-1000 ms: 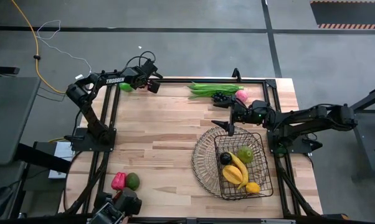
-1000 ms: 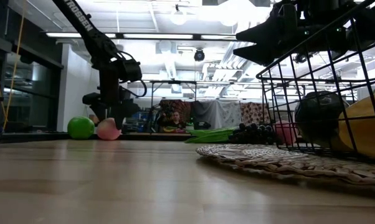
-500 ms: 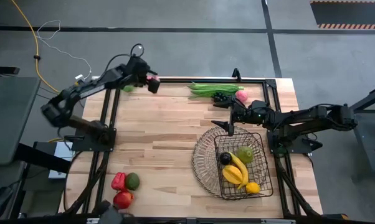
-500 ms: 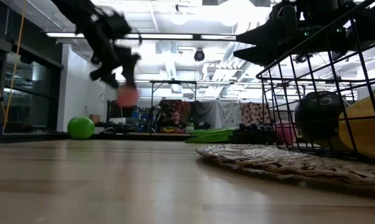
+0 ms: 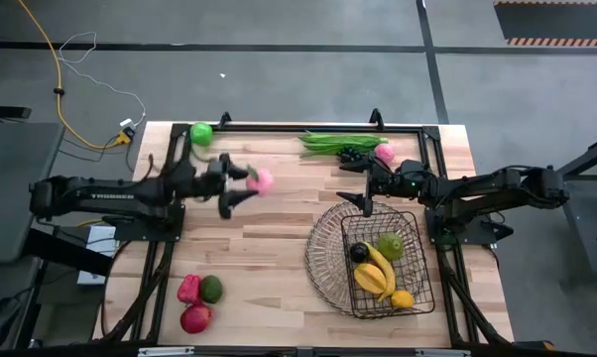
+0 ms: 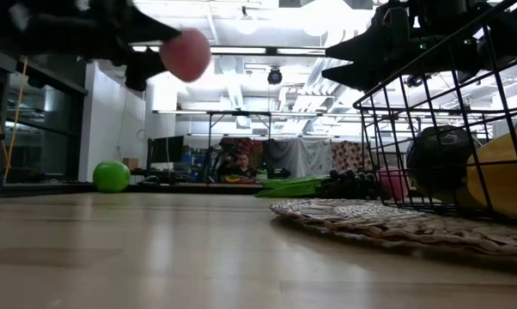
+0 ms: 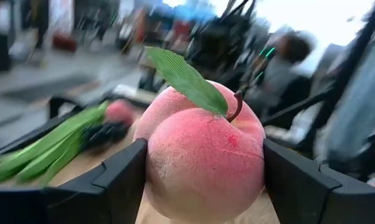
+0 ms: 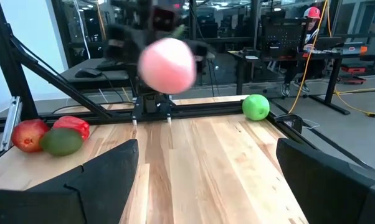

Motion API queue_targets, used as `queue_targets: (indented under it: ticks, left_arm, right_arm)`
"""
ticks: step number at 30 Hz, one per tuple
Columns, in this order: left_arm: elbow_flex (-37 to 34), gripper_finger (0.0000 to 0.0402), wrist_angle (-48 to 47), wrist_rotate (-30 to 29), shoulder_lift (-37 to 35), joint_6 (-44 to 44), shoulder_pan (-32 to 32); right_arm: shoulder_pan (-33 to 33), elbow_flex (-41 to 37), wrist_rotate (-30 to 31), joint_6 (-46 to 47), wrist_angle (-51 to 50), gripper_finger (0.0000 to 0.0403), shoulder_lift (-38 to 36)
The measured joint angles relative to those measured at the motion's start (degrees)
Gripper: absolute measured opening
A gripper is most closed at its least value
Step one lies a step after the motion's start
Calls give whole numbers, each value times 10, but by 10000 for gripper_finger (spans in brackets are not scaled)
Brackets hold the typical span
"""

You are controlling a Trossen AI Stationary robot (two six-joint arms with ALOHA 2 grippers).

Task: Build produce basket
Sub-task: Put the left peach into the wire basket

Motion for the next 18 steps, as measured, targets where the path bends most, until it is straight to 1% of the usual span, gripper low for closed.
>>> queue_targets:
  ticks: [2, 4, 10, 18]
  left_arm:
    - [-39, 265, 76, -15, -10, -5, -25]
    - [-62, 265, 114, -25, -15, -5, -40]
    - [-65, 265, 116, -5, -22, 18, -40]
    - [-65, 267, 107, -5, -22, 25, -40]
  right_arm:
    - [0, 0, 0, 0, 0, 371, 0]
    - [0, 0, 0, 0, 0, 371, 0]
    - [0, 0, -4, -1, 0, 371, 0]
    - [0, 0, -3, -2, 0, 371, 0]
